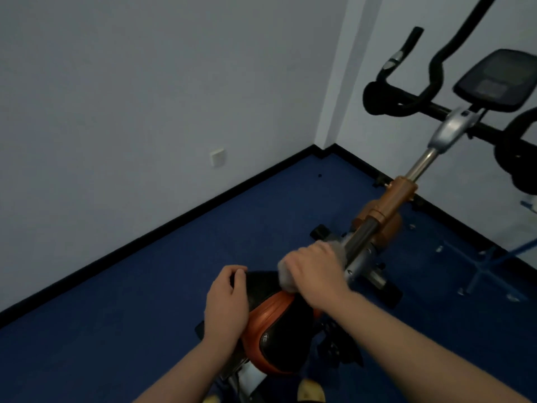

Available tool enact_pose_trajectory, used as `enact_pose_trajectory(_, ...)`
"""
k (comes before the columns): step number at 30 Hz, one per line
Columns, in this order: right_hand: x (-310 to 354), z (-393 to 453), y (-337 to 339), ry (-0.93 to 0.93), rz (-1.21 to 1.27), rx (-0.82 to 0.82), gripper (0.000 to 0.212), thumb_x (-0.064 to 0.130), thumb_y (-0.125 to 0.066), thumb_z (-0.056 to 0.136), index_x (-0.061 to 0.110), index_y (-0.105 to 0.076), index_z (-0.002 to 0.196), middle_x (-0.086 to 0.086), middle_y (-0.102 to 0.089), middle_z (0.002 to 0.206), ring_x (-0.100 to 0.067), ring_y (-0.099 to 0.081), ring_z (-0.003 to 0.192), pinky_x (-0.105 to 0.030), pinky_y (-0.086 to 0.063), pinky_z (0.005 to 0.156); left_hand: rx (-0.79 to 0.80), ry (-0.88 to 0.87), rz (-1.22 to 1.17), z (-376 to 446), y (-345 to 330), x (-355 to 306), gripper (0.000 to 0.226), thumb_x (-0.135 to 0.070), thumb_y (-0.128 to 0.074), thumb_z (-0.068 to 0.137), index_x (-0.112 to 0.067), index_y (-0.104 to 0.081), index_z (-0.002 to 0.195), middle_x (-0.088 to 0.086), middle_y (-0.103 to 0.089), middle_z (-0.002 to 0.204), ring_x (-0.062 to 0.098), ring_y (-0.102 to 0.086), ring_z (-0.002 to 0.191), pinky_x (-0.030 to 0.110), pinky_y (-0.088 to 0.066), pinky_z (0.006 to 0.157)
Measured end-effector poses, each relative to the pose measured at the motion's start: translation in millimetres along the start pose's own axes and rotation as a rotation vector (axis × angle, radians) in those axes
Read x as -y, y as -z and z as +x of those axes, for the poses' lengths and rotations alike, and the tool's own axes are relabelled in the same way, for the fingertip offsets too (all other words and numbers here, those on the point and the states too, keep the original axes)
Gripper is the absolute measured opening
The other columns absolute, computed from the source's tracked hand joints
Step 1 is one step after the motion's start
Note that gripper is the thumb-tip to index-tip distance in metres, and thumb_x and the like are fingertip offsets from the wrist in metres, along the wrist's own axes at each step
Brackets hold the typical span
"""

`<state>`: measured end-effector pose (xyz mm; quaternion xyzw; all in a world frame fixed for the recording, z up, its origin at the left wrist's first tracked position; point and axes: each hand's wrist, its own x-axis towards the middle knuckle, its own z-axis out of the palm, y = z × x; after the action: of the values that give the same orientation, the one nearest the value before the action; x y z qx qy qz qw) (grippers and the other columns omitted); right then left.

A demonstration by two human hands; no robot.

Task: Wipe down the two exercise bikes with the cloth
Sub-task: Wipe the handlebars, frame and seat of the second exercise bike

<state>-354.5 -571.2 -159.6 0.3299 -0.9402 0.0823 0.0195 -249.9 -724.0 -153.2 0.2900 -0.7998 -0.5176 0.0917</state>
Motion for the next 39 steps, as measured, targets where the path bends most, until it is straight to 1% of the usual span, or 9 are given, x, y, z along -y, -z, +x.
enact_pose_trajectory(4,4.3,-11.3,14.2,0.250,0.176,0.064,0.049,0.045,-0.021,0.098,0.028,-0.061,0.121,0.008,-0.067,0.112,-0.014,-0.058,0.104,-0.038,-0.040,0.096,-0.085,0.073,-0.087,-9.6,-3.8,-4.6,0.019,-0.028,-0.039,0.103,-0.023,-0.058,0.105,-0.017,-0.058,0.095,-0.004,-0.055,0.087,0.008,-0.038,0.064)
enact_pose_trajectory(11,-1.8,6.1,10.7,0.207,-0.119,0.047,0.035,0.033,-0.031,0.087,0.023,-0.061,0.072,-0.002,-0.065,0.066,-0.027,-0.063,0.058,-0.036,-0.044,0.054,-0.131,0.134,-0.154,-39.4,-15.5,2.3,0.065,-0.037,-0.060,0.092,-0.018,-0.030,0.146,-0.008,-0.037,0.137,0.008,-0.037,0.127,0.027,-0.029,0.109)
enact_pose_trajectory(13,17.6,-1.3,8.0,0.344,0.103,0.016,0.042,0.039,-0.029,0.093,0.024,-0.067,0.104,0.000,-0.071,0.094,-0.021,-0.067,0.080,-0.037,-0.052,0.070,-0.125,0.126,-0.197,-53.2,-18.7,6.4,0.086,-0.044,-0.067,0.082,-0.021,-0.020,0.151,-0.013,-0.031,0.139,0.004,-0.034,0.130,0.026,-0.028,0.111)
enact_pose_trajectory(16,-0.9,13.1,26.1,0.394,0.189,0.389,0.054,0.049,-0.018,0.099,0.029,-0.039,0.145,0.005,-0.052,0.141,-0.018,-0.054,0.121,-0.039,-0.043,0.099,-0.012,0.098,-0.301,-69.7,-18.8,14.9,0.108,-0.061,-0.072,0.070,-0.035,-0.004,0.150,-0.026,-0.025,0.142,-0.019,-0.035,0.122,0.006,-0.031,0.097)
enact_pose_trajectory(19,-11.1,35.5,29.9,0.412,-0.120,0.568,0.033,0.029,-0.032,0.104,0.018,-0.039,0.135,-0.008,-0.052,0.136,-0.031,-0.057,0.111,-0.044,-0.048,0.089,0.083,0.112,-0.336,-76.6,-18.7,23.8,0.128,-0.069,-0.076,0.056,-0.043,0.011,0.146,-0.029,-0.016,0.143,-0.022,-0.033,0.122,0.002,-0.036,0.091)
enact_pose_trajectory(24,44.0,31.6,20.0,0.392,0.160,0.505,0.038,0.043,-0.024,0.104,0.035,-0.039,0.138,0.002,-0.047,0.143,-0.025,-0.048,0.125,-0.042,-0.042,0.096,0.113,0.187,-0.322,-77.6,-18.0,17.8,0.151,-0.057,-0.090,0.046,-0.041,0.023,0.146,-0.016,-0.015,0.150,0.003,-0.040,0.129,0.012,-0.043,0.093)
enact_pose_trajectory(28,39.4,31.0,20.3,0.649,0.321,0.511,0.046,0.057,-0.034,0.098,0.048,-0.033,0.143,0.016,-0.034,0.149,-0.007,-0.030,0.134,-0.037,-0.037,0.102,0.064,0.249,-0.384,-85.3,-23.3,14.0,0.122,-0.037,-0.092,0.054,-0.034,-0.009,0.143,-0.010,-0.050,0.130,-0.005,-0.058,0.103,0.007,-0.048,0.076)
enact_pose_trajectory(34,54.5,66.4,5.6,0.353,0.414,0.749,0.050,0.065,-0.032,0.095,0.037,-0.056,0.129,0.008,-0.055,0.138,-0.016,-0.048,0.128,-0.035,-0.036,0.106,0.026,0.361,-0.587,-91.3,-32.0,16.5,0.078,-0.042,-0.093,0.043,-0.019,-0.066,0.112,-0.001,-0.075,0.101,0.015,-0.071,0.096,0.039,-0.054,0.094)
enact_pose_trajectory(39,56.4,35.0,22.2,0.926,0.227,0.456,0.044,0.060,-0.050,0.091,0.037,-0.056,0.128,0.012,-0.043,0.140,-0.008,-0.034,0.129,-0.033,-0.031,0.101,0.020,0.334,-0.577,-92.6,-31.0,13.6,0.045,-0.030,-0.092,0.057,-0.024,-0.074,0.097,-0.003,-0.076,0.097,0.012,-0.070,0.096,0.031,-0.054,0.092)
